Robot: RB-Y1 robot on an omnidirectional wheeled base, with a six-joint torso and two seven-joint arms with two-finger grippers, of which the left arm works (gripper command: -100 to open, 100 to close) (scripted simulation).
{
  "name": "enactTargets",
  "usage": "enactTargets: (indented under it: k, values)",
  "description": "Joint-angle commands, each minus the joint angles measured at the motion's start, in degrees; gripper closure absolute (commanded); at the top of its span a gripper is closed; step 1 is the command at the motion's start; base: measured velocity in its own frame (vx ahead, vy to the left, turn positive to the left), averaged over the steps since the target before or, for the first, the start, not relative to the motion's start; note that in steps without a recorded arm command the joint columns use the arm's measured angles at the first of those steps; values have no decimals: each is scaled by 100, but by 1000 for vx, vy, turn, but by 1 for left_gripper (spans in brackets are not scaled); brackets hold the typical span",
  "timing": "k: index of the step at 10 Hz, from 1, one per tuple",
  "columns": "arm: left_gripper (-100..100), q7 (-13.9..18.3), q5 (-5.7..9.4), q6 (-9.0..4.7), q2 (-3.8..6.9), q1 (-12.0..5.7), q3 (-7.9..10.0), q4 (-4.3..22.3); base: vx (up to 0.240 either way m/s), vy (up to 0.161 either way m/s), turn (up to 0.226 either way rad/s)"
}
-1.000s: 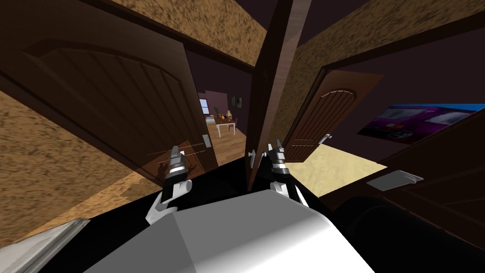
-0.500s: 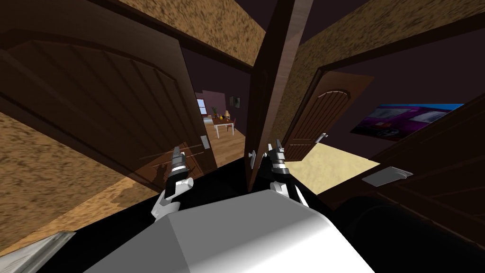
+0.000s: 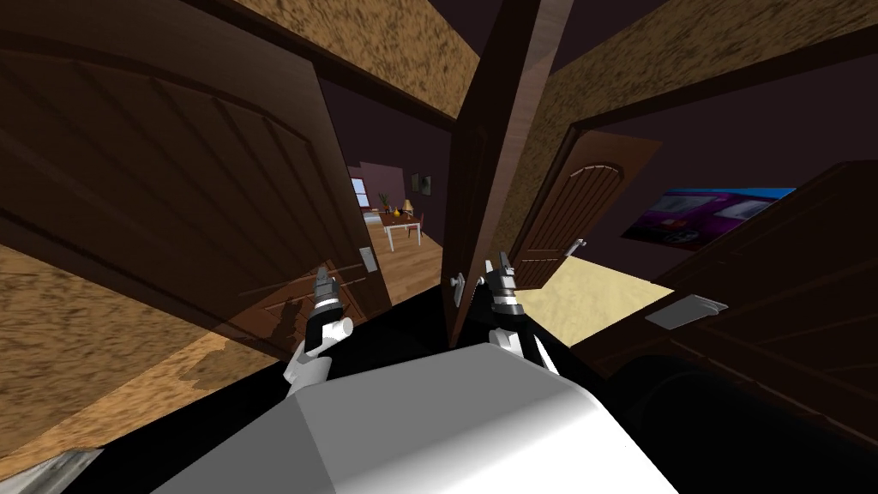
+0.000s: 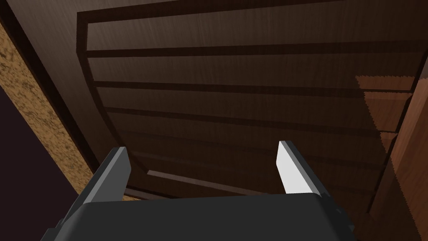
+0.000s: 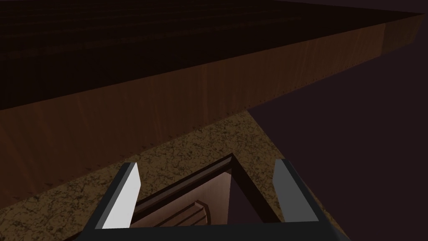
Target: Pull the door open
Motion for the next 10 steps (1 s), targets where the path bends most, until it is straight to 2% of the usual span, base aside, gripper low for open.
enactTargets:
  k: [1,3,4,5,6,9,10]
  values:
    - [-100,-55,28,12,-5,-90,56,176,37,42,-56]
    - [-100,-242,132,22,-38,-414,263,577,54,55,-113]
    - [-100,-242,132,22,-38,-414,263,700,45,65,-52]
    - [-100,-332,182,27,-58,-568,362,934,31,50,-77]
    - [-100,-332,182,27,-58,-568,362,950,33,39,-42]
    - [-100,-588,325,42,-121,-1010,645,1605,61,56,-109]
    - [-100,-588,325,42,-121,-1010,645,1666,45,56,-40]
